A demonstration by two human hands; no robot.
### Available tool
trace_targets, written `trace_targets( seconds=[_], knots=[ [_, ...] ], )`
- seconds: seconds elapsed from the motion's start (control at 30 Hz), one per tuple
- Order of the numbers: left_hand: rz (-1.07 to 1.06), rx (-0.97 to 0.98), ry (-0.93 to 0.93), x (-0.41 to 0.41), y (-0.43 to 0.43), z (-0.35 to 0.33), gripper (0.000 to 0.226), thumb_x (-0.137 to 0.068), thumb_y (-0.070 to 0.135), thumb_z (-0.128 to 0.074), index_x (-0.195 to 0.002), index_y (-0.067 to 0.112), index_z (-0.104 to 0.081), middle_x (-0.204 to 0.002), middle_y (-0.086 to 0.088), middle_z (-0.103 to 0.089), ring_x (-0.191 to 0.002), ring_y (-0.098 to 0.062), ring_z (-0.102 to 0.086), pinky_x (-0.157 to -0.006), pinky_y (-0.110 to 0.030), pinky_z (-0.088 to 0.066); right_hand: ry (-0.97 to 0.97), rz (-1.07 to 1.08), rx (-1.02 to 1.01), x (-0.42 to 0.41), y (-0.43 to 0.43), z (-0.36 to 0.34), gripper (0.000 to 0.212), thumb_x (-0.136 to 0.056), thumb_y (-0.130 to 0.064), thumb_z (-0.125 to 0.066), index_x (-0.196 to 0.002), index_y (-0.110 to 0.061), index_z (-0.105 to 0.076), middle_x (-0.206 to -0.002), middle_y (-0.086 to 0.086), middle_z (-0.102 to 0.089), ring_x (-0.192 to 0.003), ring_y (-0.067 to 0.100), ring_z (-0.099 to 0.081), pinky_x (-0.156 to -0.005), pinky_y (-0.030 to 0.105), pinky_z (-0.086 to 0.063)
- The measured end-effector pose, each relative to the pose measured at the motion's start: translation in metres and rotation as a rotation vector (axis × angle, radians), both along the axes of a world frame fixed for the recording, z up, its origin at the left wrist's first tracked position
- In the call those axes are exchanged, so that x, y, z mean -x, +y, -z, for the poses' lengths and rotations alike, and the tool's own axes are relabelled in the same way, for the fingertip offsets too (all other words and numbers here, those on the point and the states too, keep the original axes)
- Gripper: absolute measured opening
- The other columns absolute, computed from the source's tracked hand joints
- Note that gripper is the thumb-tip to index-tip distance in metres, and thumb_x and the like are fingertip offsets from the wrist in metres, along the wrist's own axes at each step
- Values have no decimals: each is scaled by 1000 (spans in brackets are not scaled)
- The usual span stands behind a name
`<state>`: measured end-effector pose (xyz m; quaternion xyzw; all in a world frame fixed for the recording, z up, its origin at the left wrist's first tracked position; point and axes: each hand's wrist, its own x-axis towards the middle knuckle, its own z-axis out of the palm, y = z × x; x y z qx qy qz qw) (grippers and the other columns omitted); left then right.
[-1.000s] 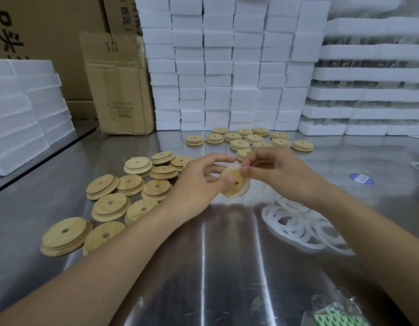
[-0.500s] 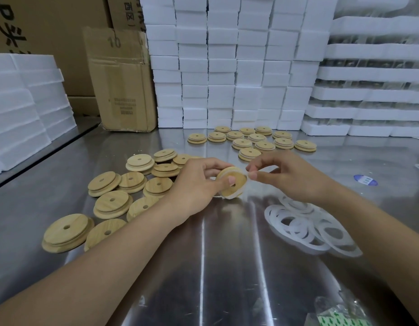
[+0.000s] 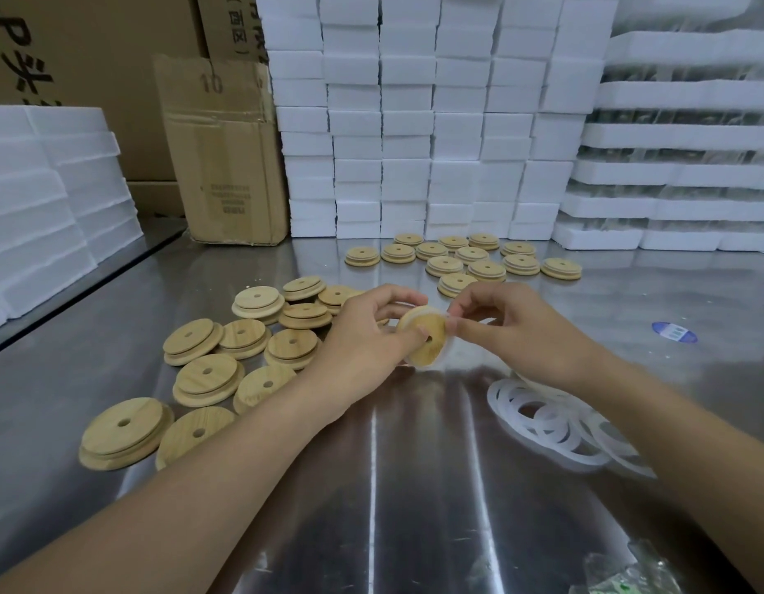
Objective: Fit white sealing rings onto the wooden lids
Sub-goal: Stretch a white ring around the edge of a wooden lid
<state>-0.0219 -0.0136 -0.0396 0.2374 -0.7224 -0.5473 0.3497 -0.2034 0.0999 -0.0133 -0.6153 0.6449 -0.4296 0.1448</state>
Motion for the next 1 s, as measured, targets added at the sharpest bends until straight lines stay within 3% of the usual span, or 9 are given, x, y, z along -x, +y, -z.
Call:
trace_targets(
  seconds=[0.1, 0.23, 0.37, 0.57, 0.77, 0.93, 1.0],
  knots=[
    [22, 136, -4, -1, 0, 3, 28, -93, 17, -81, -115, 33, -77, -105, 7, -80, -88, -15, -79, -78, -33, -66, 30, -23, 21, -6, -1, 2, 9, -98, -17, -72, -90, -18, -74, -89, -7, -75, -90, 6, -69, -80, 17, -49],
    [11, 157, 30, -1, -1, 1, 23, -92, 13, -83, -106, 31, -80, -101, 7, -82, -89, -11, -79, -77, -25, -62, 51, -14, 22, -3, -1, -2, 10, -99, -17, -71, -90, -21, -73, -101, -7, -73, -101, 5, -66, -84, 25, -52],
    [10, 70, 41, 1, 2, -1, 22, -91, 9, -83, -105, 26, -80, -101, 4, -82, -83, -24, -80, -68, -41, -67, 38, 5, -22, 9, 2, -7, 9, -98, -15, -71, -90, -16, -73, -108, -1, -70, -105, 8, -65, -92, 27, -50],
    [-17, -78, 91, -2, 6, -2, 15, -92, 5, -81, -99, 19, -82, -105, -7, -81, -89, -27, -80, -77, -51, -68, 13, -5, -1, 4, 0, -1, 10, -99, -20, -71, -93, -14, -76, -95, -4, -76, -96, 7, -68, -92, 20, -51],
    [-16, -147, 118, -4, 3, -3, 14, -90, 7, -83, -99, 18, -82, -105, -5, -81, -91, -22, -81, -79, -45, -68, 10, -14, -30, 6, 1, -2, 12, -97, -23, -74, -90, -14, -75, -99, -2, -75, -99, 8, -69, -84, 11, -48],
    [7, -141, 117, -2, 4, -5, 14, -92, 6, -81, -101, 16, -81, -105, -4, -81, -94, -22, -81, -83, -46, -67, -26, -29, -54, 19, 6, -10, 13, -96, -22, -75, -90, -11, -77, -103, 2, -77, -101, 13, -70, -93, 18, -50],
    [8, -139, 114, -2, 6, -4, 13, -92, 6, -81, -103, 14, -81, -106, -5, -81, -94, -21, -81, -83, -46, -67, -58, -39, -65, 19, 6, -9, 12, -96, -22, -76, -91, -11, -78, -99, 1, -78, -98, 12, -71, -90, 16, -52]
  ],
)
